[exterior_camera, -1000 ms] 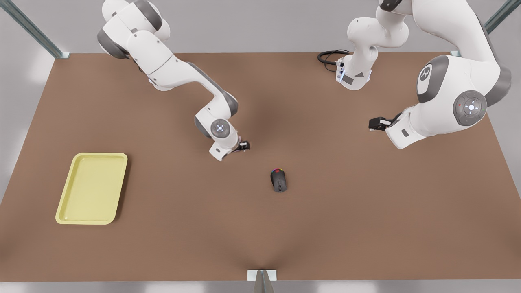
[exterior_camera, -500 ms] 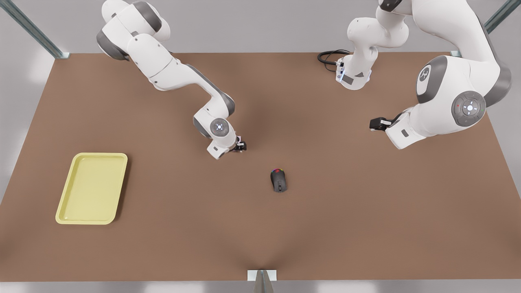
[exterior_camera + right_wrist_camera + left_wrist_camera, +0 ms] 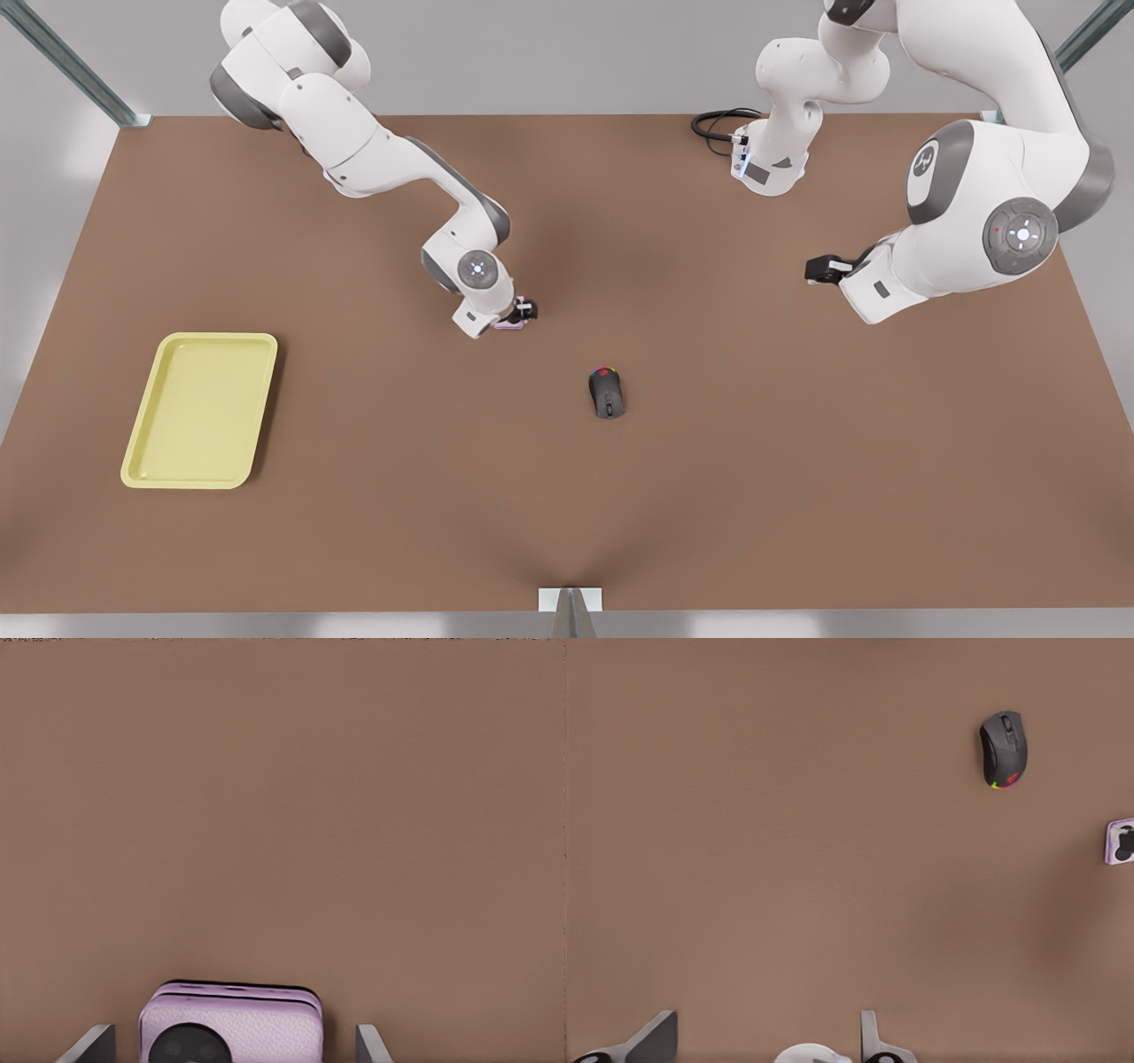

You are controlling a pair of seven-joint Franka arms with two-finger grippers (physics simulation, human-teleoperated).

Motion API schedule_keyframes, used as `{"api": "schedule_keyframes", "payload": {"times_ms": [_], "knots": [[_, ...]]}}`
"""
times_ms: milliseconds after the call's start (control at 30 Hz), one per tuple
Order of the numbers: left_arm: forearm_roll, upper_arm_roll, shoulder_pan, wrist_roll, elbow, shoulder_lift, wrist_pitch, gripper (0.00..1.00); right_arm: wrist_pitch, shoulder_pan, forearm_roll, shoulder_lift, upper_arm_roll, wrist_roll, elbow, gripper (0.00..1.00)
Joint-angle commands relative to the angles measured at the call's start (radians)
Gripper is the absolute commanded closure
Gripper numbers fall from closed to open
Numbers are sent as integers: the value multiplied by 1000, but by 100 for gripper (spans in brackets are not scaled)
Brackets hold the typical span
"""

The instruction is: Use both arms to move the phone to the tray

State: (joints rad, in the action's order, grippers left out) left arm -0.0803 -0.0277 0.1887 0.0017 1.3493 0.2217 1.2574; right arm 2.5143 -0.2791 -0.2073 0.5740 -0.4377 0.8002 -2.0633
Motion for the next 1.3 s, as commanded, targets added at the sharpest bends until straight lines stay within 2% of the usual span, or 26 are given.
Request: {"api": "schedule_keyframes", "payload": {"times_ms": [0,367,467,500,667,700,733,833,1000,1200,1267], "knots": [[1,0,0,1,1,-1,-1,0,3,4,2,-3,1,-33,-1,0],[1,0,0,1,-1,-2,-1,0,6,-2,-23,12,10,-41,-9,0],[1,0,0,1,-1,-2,-1,0,9,-3,-23,20,10,-41,-6,11],[1,0,0,1,-1,-2,-1,0,11,-5,-23,21,10,-41,-6,11],[2,0,0,1,-1,-2,-1,0,8,-3,-23,20,10,-38,-4,9],[2,0,0,1,-1,-4,-3,0,3,-5,-23,15,8,-32,-4,1],[2,0,0,1,-1,-4,-10,0,-2,-6,-21,12,8,-26,-6,0],[2,0,0,1,-1,-4,-12,0,-8,-5,-17,10,8,-9,-9,0],[2,0,0,1,-1,-4,-15,0,-97,-8,-17,10,8,209,-9,0],[2,0,0,1,-1,-2,-16,0,-83,-9,-12,21,-7,215,-6,0],[2,0,0,1,-1,-2,-15,0,-83,-9,-12,20,-7,212,-4,13]]}}
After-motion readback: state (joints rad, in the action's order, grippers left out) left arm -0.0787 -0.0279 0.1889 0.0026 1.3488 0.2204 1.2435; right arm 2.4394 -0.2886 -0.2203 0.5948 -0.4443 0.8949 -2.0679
